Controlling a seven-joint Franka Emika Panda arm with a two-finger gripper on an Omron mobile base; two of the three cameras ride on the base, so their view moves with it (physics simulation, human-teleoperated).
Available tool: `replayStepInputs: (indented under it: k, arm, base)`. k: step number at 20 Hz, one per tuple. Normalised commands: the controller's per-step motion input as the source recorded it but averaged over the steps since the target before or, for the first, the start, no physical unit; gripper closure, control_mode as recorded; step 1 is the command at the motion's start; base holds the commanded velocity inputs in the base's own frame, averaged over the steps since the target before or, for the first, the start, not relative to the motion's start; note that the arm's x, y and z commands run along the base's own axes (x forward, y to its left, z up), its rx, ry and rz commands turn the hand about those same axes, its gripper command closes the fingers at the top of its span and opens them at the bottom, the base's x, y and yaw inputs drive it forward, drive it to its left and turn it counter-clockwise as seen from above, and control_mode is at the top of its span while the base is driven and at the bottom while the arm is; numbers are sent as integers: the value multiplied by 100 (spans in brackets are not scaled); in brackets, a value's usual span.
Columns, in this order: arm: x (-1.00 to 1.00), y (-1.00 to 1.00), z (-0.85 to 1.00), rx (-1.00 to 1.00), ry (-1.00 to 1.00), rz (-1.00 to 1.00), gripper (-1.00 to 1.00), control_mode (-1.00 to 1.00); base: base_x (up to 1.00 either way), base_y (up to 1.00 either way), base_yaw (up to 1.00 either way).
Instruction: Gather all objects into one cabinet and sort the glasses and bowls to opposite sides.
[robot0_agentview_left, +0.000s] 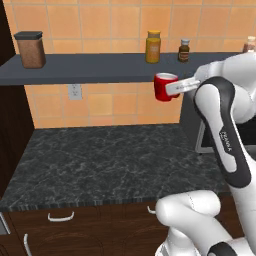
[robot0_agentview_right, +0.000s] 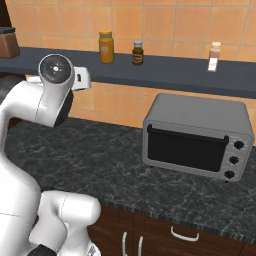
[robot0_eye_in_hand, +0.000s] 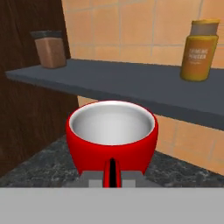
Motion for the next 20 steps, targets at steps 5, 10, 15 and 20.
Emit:
replayStepInputs:
  k: [5,10,15,20]
  arm:
    - [-100,-11,-97,2,20,-10,100,-100]
    - [-77,0,-68,0,14,-2,100,-100]
    - [0,0,0,0,0,0,100,100]
    - [0,0,0,0,0,0,100,100]
  base:
    - [0,0,0]
    - [0,0,0]
    - [-17,-3,0]
    - [-92,-15,46]
